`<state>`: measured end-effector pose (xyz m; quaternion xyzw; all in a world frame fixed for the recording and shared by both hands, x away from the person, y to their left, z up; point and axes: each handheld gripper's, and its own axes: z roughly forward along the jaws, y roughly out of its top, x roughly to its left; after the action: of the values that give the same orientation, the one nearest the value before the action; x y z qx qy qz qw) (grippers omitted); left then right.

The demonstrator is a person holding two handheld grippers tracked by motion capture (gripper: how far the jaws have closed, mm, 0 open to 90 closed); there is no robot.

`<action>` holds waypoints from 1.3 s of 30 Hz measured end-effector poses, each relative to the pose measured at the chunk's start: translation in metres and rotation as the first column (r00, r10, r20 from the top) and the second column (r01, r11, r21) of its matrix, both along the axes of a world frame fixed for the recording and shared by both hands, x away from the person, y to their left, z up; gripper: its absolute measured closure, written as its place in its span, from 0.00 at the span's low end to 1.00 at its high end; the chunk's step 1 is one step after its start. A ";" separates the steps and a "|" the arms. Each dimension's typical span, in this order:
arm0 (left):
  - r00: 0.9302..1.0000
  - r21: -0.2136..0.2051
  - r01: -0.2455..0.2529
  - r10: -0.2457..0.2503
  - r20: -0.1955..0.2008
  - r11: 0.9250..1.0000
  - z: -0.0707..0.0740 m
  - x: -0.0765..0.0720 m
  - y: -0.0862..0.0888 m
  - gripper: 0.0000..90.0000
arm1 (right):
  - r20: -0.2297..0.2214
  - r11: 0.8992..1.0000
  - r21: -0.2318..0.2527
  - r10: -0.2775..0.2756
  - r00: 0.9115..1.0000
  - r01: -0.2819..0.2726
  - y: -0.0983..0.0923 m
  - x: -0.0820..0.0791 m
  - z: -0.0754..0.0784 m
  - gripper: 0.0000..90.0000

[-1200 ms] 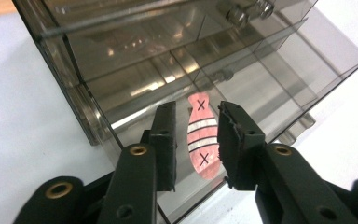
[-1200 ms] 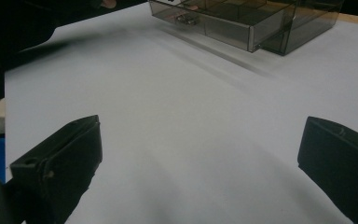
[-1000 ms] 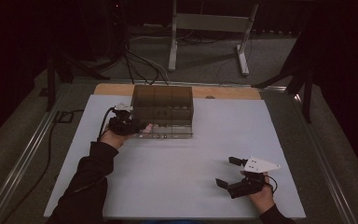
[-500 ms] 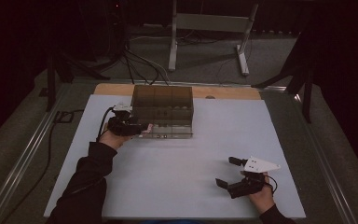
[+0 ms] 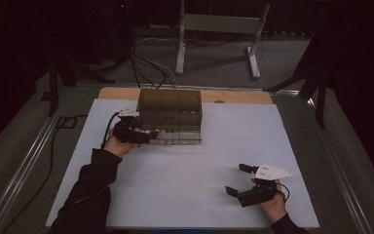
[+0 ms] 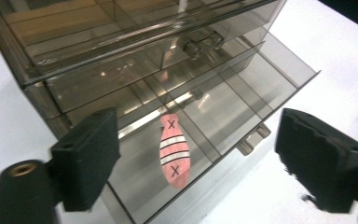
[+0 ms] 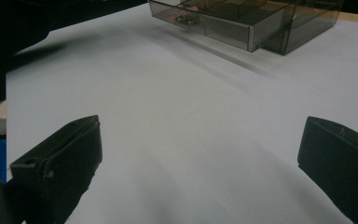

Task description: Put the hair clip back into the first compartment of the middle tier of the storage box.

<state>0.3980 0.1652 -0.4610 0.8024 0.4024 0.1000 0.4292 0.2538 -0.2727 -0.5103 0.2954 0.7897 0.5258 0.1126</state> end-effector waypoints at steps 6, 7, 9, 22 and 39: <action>1.000 0.002 0.014 -0.014 0.016 1.000 0.002 -0.002 -0.001 0.08 | -0.002 1.000 0.004 0.002 1.000 -0.002 0.000 0.000 0.000 0.00; 1.000 -0.004 0.024 -0.024 0.016 1.000 0.002 -0.003 0.000 0.04 | -0.002 1.000 0.004 0.002 1.000 -0.002 -0.001 0.000 -0.001 0.00; 0.999 0.002 0.028 -0.028 0.026 1.000 0.004 -0.004 0.000 0.03 | -0.001 1.000 0.005 0.001 1.000 -0.001 -0.001 0.000 -0.001 0.00; 0.992 -0.004 0.081 -0.081 0.092 0.997 0.006 -0.008 0.004 0.00 | 0.002 1.000 -0.001 0.004 1.000 -0.004 -0.001 0.000 -0.001 0.00; 0.983 -0.093 0.116 -0.102 0.151 0.989 0.016 -0.022 0.014 0.00 | 0.004 1.000 -0.016 0.009 1.000 -0.009 0.002 0.002 0.000 0.00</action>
<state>0.3763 0.1787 -0.4451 0.7910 0.3298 0.1144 0.5024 0.2553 -0.2706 -0.5106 0.2900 0.7948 0.5208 0.1142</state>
